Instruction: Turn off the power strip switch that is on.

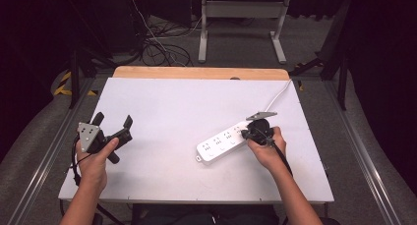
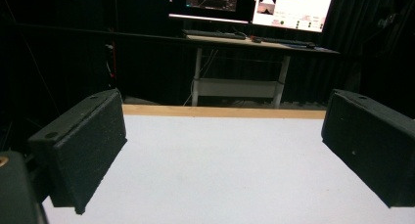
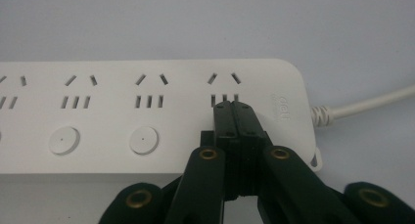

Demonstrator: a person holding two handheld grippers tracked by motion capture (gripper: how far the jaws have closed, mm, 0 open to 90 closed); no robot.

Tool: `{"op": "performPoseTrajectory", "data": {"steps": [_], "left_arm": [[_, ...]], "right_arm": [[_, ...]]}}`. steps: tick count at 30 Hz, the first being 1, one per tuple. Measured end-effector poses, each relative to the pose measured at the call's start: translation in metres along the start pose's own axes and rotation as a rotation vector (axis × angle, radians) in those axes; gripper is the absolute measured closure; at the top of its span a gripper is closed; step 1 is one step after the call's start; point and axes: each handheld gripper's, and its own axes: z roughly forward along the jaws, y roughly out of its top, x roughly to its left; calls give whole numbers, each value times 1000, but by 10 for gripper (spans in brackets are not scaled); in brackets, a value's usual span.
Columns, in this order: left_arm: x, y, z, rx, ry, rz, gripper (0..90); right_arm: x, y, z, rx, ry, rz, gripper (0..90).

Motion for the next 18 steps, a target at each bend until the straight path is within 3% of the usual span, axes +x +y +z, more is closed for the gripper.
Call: {"op": "performPoseTrajectory", "data": {"steps": [18], "left_arm": [[0, 0, 1, 4, -6, -4, 37]], "right_arm": [[0, -1, 0, -10, 0, 3, 900]]}}
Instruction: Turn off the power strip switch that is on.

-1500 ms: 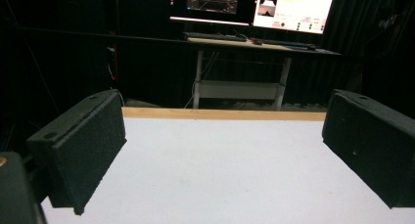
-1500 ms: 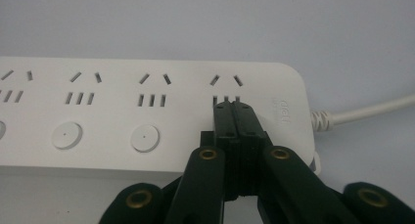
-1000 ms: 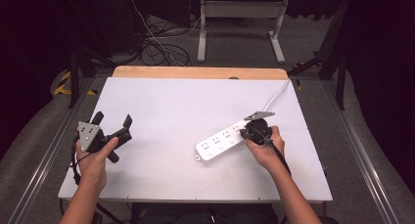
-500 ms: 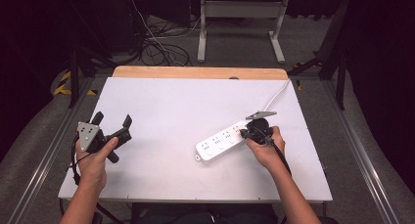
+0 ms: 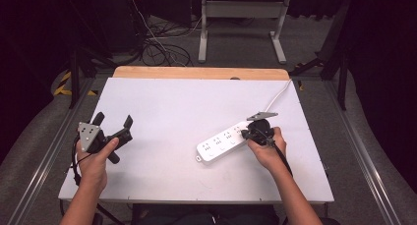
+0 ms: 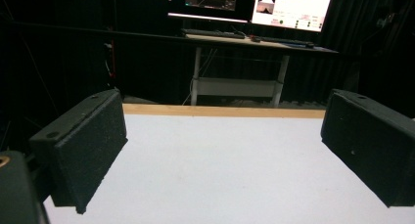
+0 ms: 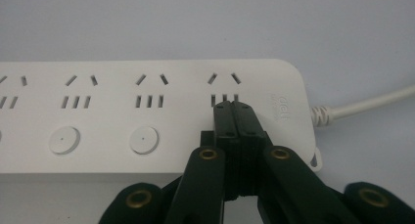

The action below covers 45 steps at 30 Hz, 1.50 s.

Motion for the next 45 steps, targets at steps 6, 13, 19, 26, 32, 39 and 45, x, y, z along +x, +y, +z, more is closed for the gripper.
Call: {"op": "performPoseTrajectory", "data": {"steps": [6, 13, 19, 26, 32, 39, 45], "left_arm": [[0, 0, 0, 0, 1, -1, 37], [0, 0, 0, 0, -1, 0, 37], [0, 0, 0, -1, -1, 0, 37], [0, 0, 0, -1, -2, 0, 37], [0, 0, 1, -1, -1, 1, 37], [-1, 0, 1, -1, -2, 1, 37], [0, 0, 1, -2, -2, 1, 38]], "right_arm": [[0, 0, 0, 0, 0, -1, 900], [0, 0, 0, -1, -2, -6, 900], [1, 0, 0, 0, -5, -8, 900], [1, 0, 0, 1, -9, -10, 900], [2, 1, 0, 3, -11, -12, 900], [2, 1, 0, 2, -12, -14, 900], [2, 1, 0, 4, -13, -14, 900]]}}
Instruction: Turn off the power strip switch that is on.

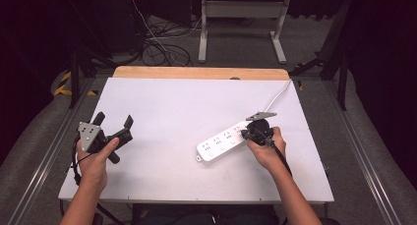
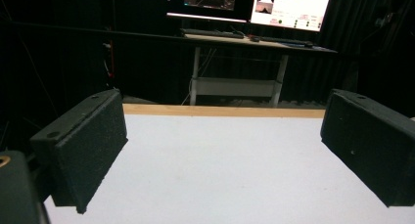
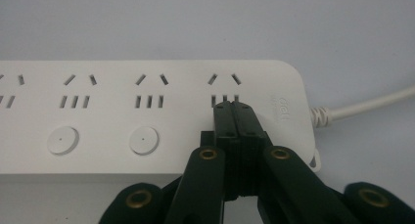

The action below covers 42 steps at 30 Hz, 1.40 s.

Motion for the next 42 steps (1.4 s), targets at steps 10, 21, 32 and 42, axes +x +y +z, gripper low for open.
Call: {"op": "performPoseTrajectory", "data": {"steps": [10, 21, 32, 42], "left_arm": [[0, 0, 1, 0, -3, -2, 39], [2, 0, 0, 1, 4, -10, 39], [3, 0, 0, 1, 4, -16, 39], [3, 0, 0, -1, 4, -23, 40]], "right_arm": [[4, 2, 2, -6, -16, -20, 900], [2, 6, 0, 2, 8, -16, 900], [-7, 9, -22, -99, 34, 4, 900], [-20, 3, -65, -325, 58, -6, 900]]}}
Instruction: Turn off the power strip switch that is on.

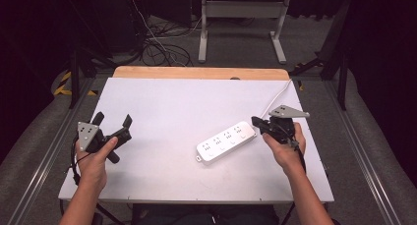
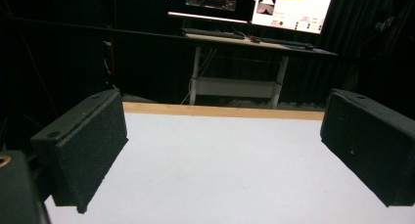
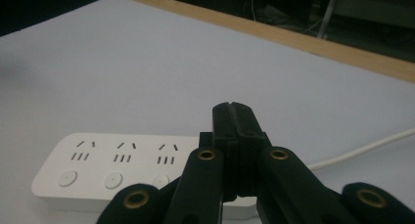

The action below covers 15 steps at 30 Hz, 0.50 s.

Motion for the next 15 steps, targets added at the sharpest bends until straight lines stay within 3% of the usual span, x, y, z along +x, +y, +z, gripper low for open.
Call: {"op": "performPoseTrajectory", "data": {"steps": [3, 6, 7, 8, 9, 11, 13, 15], "left_arm": [[0, 0, 0, -1, 0, 2, 40], [1, 0, -1, -3, 2, -2, 40], [1, 0, -1, -2, 2, -4, 40], [1, 1, -1, -2, 1, -5, 40], [1, 1, -1, -2, 2, -6, 40], [1, 1, -2, -4, 3, -6, 40], [2, 1, -1, -3, 3, -6, 41], [2, 1, -1, -2, 2, -6, 41]], "right_arm": [[-5, -2, -15, -52, 5, -12, 900], [-15, -8, -34, -133, 14, 19, 900], [-15, -8, -34, -133, 14, 19, 900], [-19, -11, -40, -199, 28, 39, 900], [-19, -11, -40, -199, 28, 39, 900], [-21, -16, -43, -252, 42, 39, 900], [-23, -22, -42, -278, 27, 15, 900], [-26, -29, -42, -302, 34, 26, 900]]}}
